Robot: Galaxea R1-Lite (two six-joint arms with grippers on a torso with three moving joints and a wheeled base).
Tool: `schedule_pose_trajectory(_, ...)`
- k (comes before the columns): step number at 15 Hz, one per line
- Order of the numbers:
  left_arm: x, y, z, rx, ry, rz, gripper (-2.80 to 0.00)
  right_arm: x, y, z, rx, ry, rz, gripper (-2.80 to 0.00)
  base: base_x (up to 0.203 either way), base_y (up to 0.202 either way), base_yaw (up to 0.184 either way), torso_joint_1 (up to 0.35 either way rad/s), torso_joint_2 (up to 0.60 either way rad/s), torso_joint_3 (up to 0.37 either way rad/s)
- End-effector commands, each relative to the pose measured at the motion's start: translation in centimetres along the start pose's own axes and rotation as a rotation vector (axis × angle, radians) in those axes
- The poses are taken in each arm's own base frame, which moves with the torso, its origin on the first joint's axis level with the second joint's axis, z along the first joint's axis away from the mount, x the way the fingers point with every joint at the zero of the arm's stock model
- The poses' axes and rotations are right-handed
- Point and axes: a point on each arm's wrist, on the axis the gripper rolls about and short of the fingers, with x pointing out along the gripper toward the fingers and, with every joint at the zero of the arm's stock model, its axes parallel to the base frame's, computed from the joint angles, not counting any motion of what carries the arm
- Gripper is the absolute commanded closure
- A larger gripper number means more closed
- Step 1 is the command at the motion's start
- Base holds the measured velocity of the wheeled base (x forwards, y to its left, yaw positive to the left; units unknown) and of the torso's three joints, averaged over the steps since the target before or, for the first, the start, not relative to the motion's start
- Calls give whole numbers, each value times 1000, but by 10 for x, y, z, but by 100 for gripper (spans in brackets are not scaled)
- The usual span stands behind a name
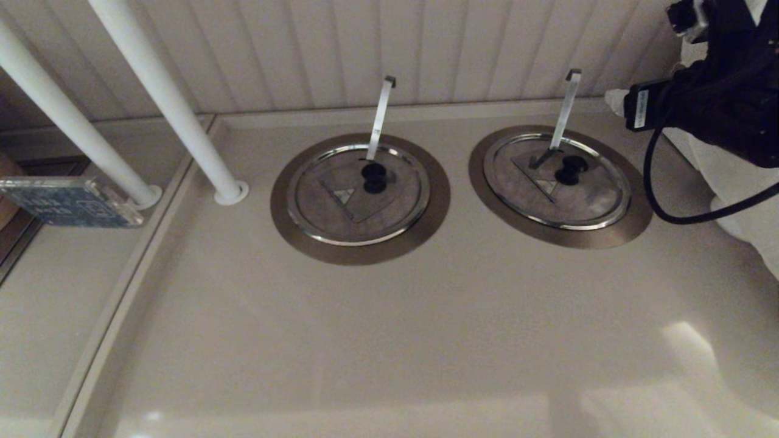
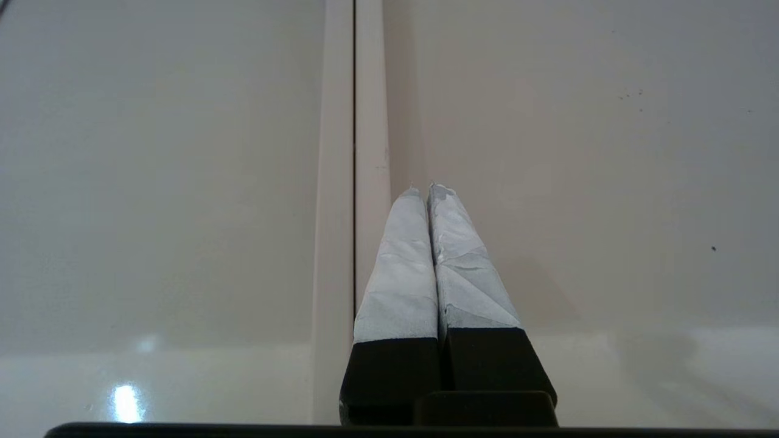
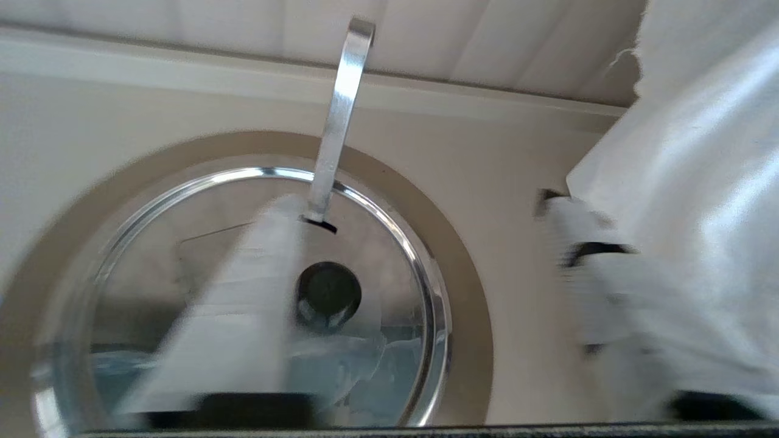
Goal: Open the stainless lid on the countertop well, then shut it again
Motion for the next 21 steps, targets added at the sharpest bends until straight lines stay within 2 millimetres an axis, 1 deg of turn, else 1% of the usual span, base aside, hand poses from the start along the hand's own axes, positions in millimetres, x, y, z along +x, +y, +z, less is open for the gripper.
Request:
schedule_pose_trajectory(1, 0, 0, 0, 0, -2, 0, 0, -39, -15, 20, 28, -19, 10, 0, 0, 0, 0, 0, 0, 0)
schedule_pose_trajectory(3, 0, 0, 0, -1, -1, 0, 0, -78, -24, 27, 79, 41, 54, 0, 0, 0, 0, 0, 0, 0)
schedule_pose_trajectory(5, 0, 0, 0, 0, -1, 0, 0, -127, -33, 25, 125, 79, 116, 0, 0, 0, 0, 0, 0, 0)
schedule_pose_trajectory(8, 0, 0, 0, 0, 0, 0, 0, -195, -56, 3, 149, 87, 131, 0, 0, 0, 0, 0, 0, 0)
schedule_pose_trajectory(10, 0, 0, 0, 1, -2, 0, 0, -241, -77, -14, 161, 79, 73, 0, 0, 0, 0, 0, 0, 0)
schedule_pose_trajectory(12, 0, 0, 0, 0, -1, 0, 0, -290, -95, -32, 167, 41, -29, 0, 0, 0, 0, 0, 0, 0)
schedule_pose_trajectory(14, 0, 0, 0, 0, -1, 0, 0, -335, -101, -49, 148, -12, -153, 0, 0, 0, 0, 0, 0, 0)
schedule_pose_trajectory(15, 0, 0, 0, 1, -2, 0, 0, -356, -100, -60, 137, -47, -183, 0, 0, 0, 0, 0, 0, 0)
schedule_pose_trajectory(16, 0, 0, 0, 0, -1, 0, 0, -373, -98, -74, 125, -87, -171, 0, 0, 0, 0, 0, 0, 0)
schedule_pose_trajectory(17, 0, 0, 0, 1, -1, 0, 0, -384, -95, -90, 113, -112, -139, 0, 0, 0, 0, 0, 0, 0)
schedule_pose_trajectory(18, 0, 0, 0, 0, 0, 0, 0, -392, -91, -110, 102, -127, -114, 0, 0, 0, 0, 0, 0, 0)
schedule_pose_trajectory(19, 0, 0, 0, 0, -2, 0, 0, -393, -85, -133, 89, -117, -87, 0, 0, 0, 0, 0, 0, 0)
schedule_pose_trajectory(21, 0, 0, 0, -1, -1, 0, 0, -376, -71, -172, 125, -22, 5, 0, 0, 0, 0, 0, 0, 0)
